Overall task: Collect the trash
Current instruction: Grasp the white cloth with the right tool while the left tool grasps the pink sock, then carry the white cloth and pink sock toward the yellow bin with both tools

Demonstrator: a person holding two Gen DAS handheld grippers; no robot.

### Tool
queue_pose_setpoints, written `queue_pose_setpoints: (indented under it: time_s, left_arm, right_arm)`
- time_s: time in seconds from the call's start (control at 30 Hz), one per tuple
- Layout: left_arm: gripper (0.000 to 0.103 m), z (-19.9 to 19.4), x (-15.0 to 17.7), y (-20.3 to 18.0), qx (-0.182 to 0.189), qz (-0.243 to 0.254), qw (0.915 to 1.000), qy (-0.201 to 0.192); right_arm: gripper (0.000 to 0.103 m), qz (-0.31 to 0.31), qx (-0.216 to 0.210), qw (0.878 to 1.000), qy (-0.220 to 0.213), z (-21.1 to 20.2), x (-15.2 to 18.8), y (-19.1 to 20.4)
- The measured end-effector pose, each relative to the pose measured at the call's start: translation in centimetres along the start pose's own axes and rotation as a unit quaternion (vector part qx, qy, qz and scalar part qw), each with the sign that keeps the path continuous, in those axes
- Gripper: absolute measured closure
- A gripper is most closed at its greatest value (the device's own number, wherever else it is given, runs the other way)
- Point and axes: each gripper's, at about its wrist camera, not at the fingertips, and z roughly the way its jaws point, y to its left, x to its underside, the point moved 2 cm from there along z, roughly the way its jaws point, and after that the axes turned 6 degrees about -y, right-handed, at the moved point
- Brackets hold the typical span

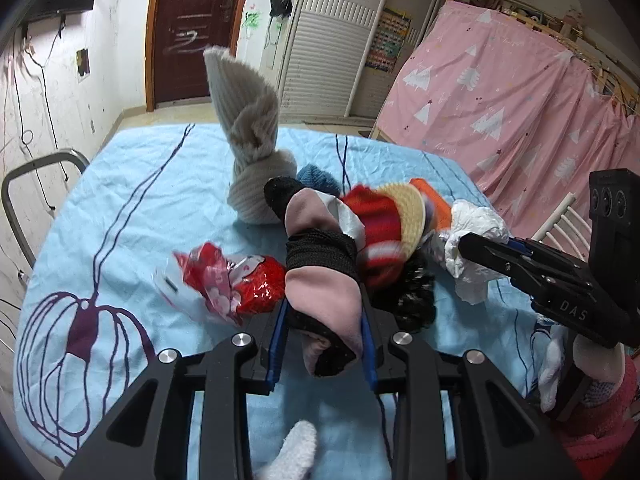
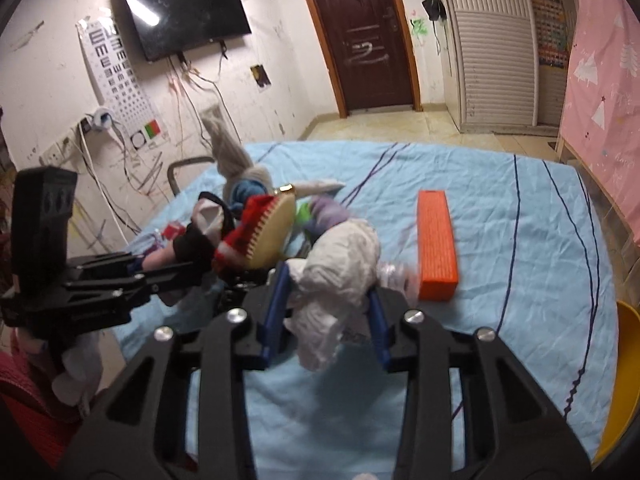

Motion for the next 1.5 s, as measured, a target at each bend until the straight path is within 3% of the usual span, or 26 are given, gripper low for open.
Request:
queue_pose_setpoints:
  time_s: [0.2, 0.5, 0.8, 1.13, 1.5]
  left_arm:
    - [0.081, -1.9, -0.4, -1.1, -0.003, 0.019, 0.9994, -0.028]
    - [0.081, -4.4, -2.4, -3.2, 0.008, 0.044, 0.9967, -0.068]
    - [0.081, -3.2, -2.9, -3.9, 0.030, 0.044, 0.9965, -0.065]
    - [0.076, -1.6, -3.1, -4.6, 0.038, 0.060, 0.9965, -0.045]
    - [0.075, 0.8, -2.8, -6.9, 0.005, 0.098, 0.9947, -0.028]
  right_arm:
    - [0.068, 0.009, -0.002, 1.000, -0.027, -1.8, -0.2, -0.7]
    - [0.068, 0.076, -0.047, 0.994, -0.070, -4.6, -1.0, -3.4]
    - [0.068, 0.083, -0.007, 0.993, -0.087, -6.3, -0.5, -5.5]
    - [0.068, 0.095, 0.001, 0.991, -0.093, -7.0, -0.6, -6.5]
    - [0.068, 0.099, 0.010, 0.990, -0.096, -7.5, -0.2, -7.6]
